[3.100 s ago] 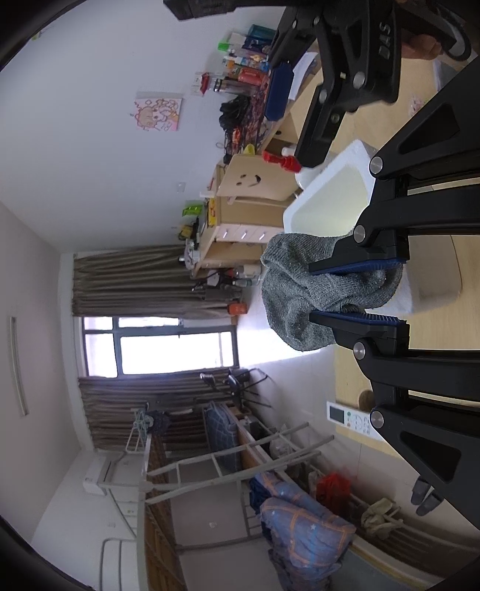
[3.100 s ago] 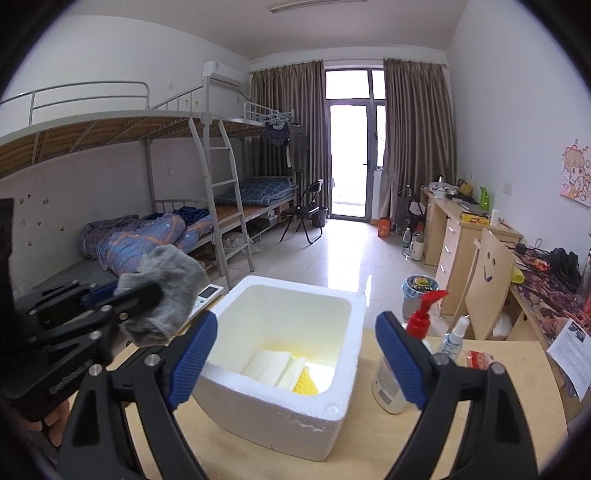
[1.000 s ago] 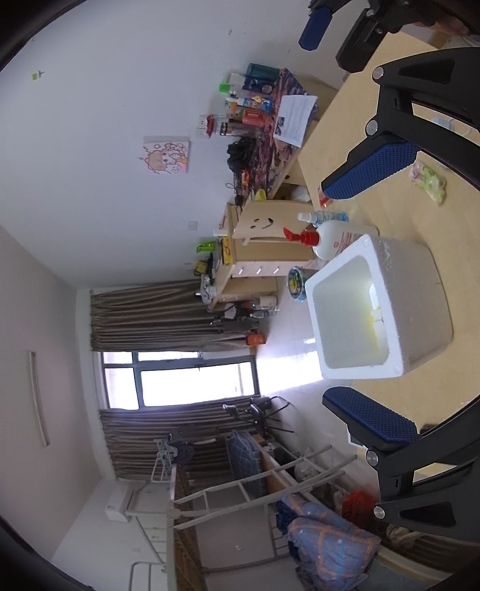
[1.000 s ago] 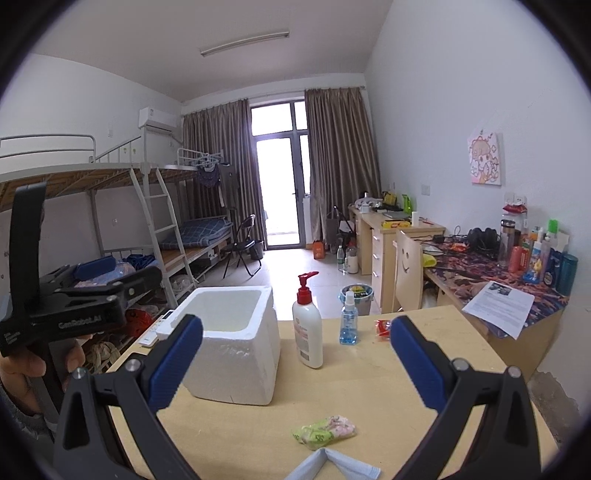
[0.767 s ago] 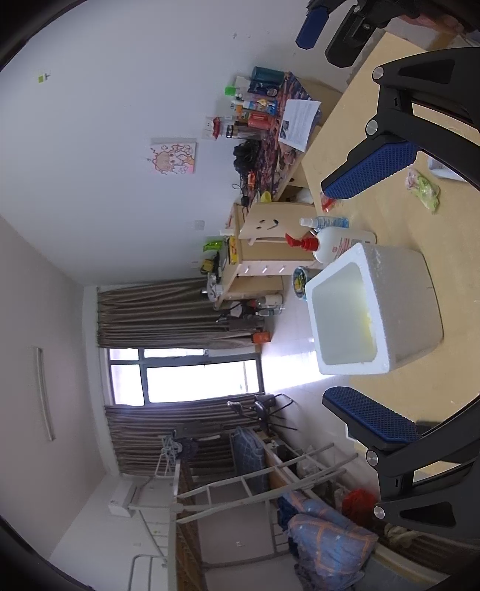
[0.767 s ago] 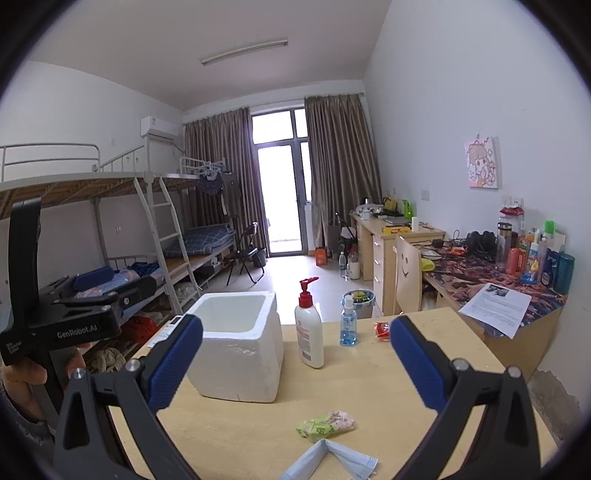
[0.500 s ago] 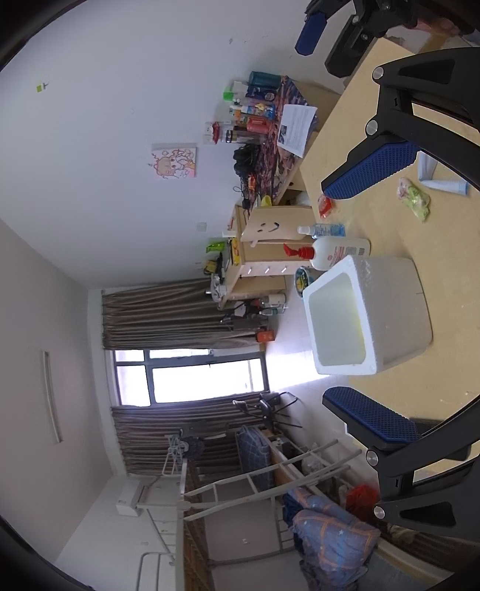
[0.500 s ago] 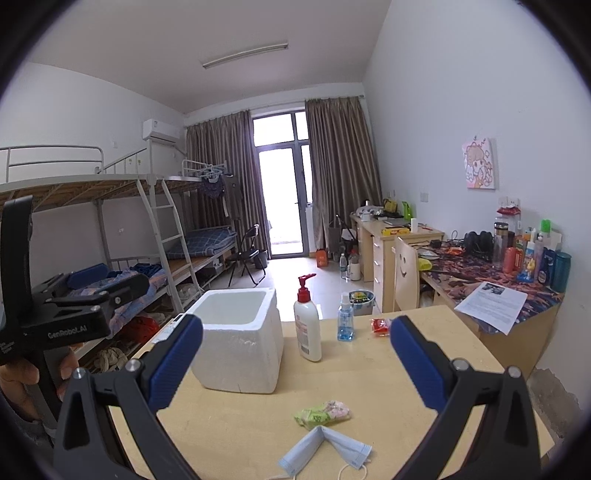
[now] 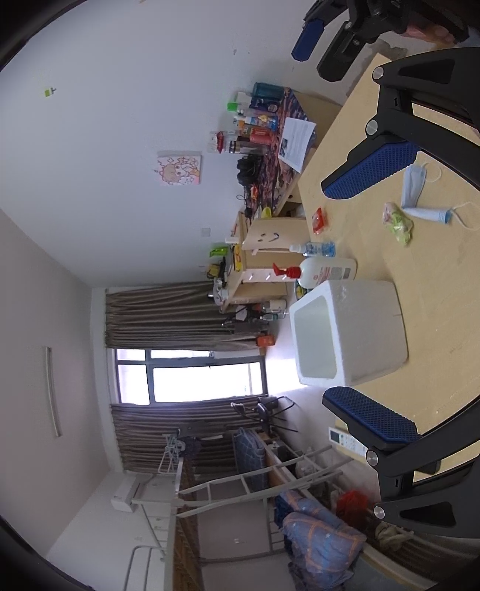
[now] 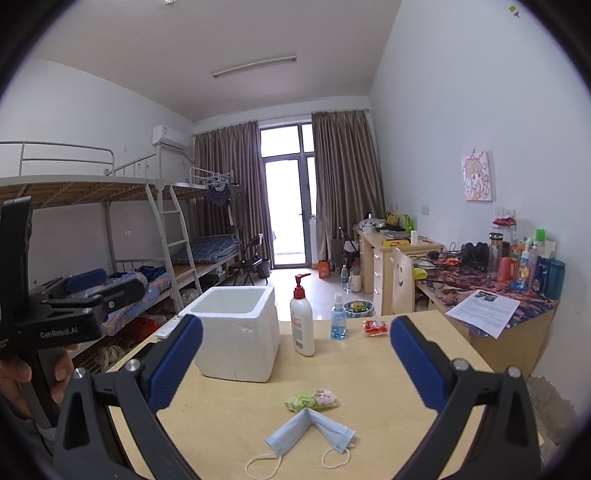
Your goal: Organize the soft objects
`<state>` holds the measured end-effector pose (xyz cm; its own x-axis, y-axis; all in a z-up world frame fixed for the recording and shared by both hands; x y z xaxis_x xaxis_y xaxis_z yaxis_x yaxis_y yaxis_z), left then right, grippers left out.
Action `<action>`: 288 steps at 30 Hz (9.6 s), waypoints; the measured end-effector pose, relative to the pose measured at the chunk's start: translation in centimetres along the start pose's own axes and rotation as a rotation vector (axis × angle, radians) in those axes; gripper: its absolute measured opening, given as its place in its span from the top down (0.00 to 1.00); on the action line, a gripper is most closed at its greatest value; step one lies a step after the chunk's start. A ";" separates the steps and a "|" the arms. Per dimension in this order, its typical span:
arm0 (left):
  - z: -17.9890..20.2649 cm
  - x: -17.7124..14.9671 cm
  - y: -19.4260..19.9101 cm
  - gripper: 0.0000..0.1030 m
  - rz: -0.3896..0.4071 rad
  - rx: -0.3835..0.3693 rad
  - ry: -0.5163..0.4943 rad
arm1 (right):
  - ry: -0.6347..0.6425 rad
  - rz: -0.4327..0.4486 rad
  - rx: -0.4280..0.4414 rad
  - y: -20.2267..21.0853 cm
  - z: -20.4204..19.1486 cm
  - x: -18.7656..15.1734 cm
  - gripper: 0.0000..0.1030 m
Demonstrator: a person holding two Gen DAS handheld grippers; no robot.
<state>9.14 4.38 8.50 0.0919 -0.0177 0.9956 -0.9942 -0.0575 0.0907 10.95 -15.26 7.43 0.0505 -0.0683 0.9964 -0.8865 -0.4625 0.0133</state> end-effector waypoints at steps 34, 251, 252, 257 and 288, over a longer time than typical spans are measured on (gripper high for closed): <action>3.2 -10.3 0.1 0.01 -0.021 -0.098 0.081 | -0.051 -0.081 -0.029 0.4 1.6 -8.9 0.00; -6.9 -10.6 -1.0 0.75 -0.122 0.046 0.053 | -0.051 -0.226 0.210 -4.1 -1.9 -8.2 0.86; -7.4 -10.6 -0.8 0.75 -0.118 0.060 0.051 | -0.046 -0.226 0.219 -4.3 -2.3 -8.1 0.86; -9.0 -10.4 -0.2 0.75 -0.109 0.109 0.047 | -0.017 -0.227 0.261 -5.1 -4.7 -7.8 0.86; -12.6 -7.9 -3.9 0.75 -0.110 0.179 0.043 | 0.058 -0.258 0.270 -11.7 -7.9 -4.9 0.86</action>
<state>11.57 17.36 0.54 0.1934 0.0409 0.9803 -0.9521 -0.2333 0.1976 17.46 -2.57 3.06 0.2232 0.1270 0.9665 -0.6943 -0.6752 0.2490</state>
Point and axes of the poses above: each gripper's, at about its wrist camera, not at the fingertips, and y roughly against the way its jaws point, z to its right, x to its top, the point moved 7 cm from there along -y, roughly the way its jaws point, and after that the axes turned 9 degrees about z, right-handed, at the moved point
